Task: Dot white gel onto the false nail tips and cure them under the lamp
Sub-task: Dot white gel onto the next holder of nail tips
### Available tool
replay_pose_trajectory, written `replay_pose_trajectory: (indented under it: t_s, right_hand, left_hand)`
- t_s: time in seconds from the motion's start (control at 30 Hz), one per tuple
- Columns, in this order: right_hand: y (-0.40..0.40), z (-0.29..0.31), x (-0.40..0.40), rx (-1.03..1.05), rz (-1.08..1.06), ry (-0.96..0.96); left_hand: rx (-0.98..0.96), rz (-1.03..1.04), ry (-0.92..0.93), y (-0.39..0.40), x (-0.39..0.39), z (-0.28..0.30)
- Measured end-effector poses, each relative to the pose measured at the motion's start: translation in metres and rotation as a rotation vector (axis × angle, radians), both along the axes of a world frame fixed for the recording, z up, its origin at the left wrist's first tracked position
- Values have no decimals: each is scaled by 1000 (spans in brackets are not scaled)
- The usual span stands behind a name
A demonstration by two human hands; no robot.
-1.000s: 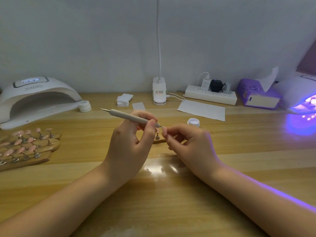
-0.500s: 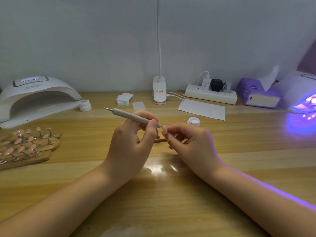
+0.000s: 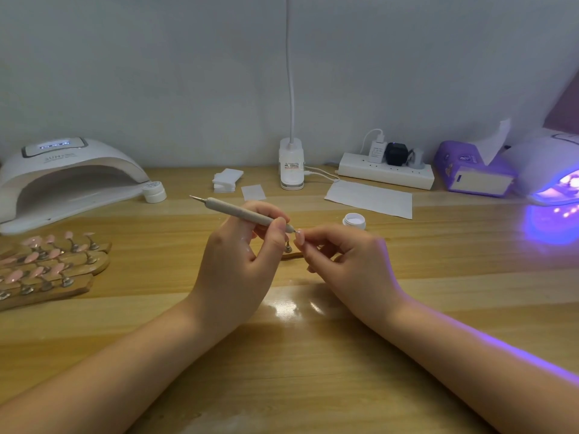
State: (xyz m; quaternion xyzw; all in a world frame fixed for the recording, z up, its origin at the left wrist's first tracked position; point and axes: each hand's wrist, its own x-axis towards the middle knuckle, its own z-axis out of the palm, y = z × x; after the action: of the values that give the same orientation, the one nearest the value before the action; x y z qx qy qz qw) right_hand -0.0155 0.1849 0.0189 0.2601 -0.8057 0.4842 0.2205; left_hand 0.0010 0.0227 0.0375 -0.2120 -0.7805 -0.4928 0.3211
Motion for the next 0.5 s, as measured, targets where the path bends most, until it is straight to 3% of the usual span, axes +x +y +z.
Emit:
replay_pose_trajectory:
  t_s: [0.5]
  right_hand:
    - [0,0,-1,5,-4,24]
  left_hand:
    - [14,14,21,0,0,0]
